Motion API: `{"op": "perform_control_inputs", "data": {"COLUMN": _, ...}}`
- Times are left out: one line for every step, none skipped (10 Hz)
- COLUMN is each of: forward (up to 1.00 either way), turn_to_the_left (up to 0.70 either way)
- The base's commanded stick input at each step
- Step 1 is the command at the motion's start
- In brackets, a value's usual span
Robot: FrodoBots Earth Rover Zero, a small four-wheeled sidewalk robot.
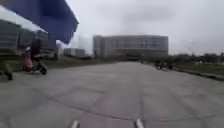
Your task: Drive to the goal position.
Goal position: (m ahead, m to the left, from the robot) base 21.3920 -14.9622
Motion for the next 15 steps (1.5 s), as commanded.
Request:
{"op": "perform_control_inputs", "data": {"forward": 0.00, "turn_to_the_left": 0.04}}
{"op": "perform_control_inputs", "data": {"forward": 0.00, "turn_to_the_left": 0.04}}
{"op": "perform_control_inputs", "data": {"forward": 0.00, "turn_to_the_left": 0.04}}
{"op": "perform_control_inputs", "data": {"forward": 0.00, "turn_to_the_left": 0.04}}
{"op": "perform_control_inputs", "data": {"forward": 0.00, "turn_to_the_left": 0.04}}
{"op": "perform_control_inputs", "data": {"forward": 0.00, "turn_to_the_left": 0.04}}
{"op": "perform_control_inputs", "data": {"forward": 0.00, "turn_to_the_left": 0.04}}
{"op": "perform_control_inputs", "data": {"forward": 0.00, "turn_to_the_left": 0.04}}
{"op": "perform_control_inputs", "data": {"forward": 0.00, "turn_to_the_left": 0.04}}
{"op": "perform_control_inputs", "data": {"forward": 0.00, "turn_to_the_left": 0.04}}
{"op": "perform_control_inputs", "data": {"forward": 0.00, "turn_to_the_left": 0.04}}
{"op": "perform_control_inputs", "data": {"forward": 0.00, "turn_to_the_left": 0.04}}
{"op": "perform_control_inputs", "data": {"forward": 0.00, "turn_to_the_left": 0.04}}
{"op": "perform_control_inputs", "data": {"forward": 0.00, "turn_to_the_left": 0.04}}
{"op": "perform_control_inputs", "data": {"forward": 0.00, "turn_to_the_left": 0.04}}
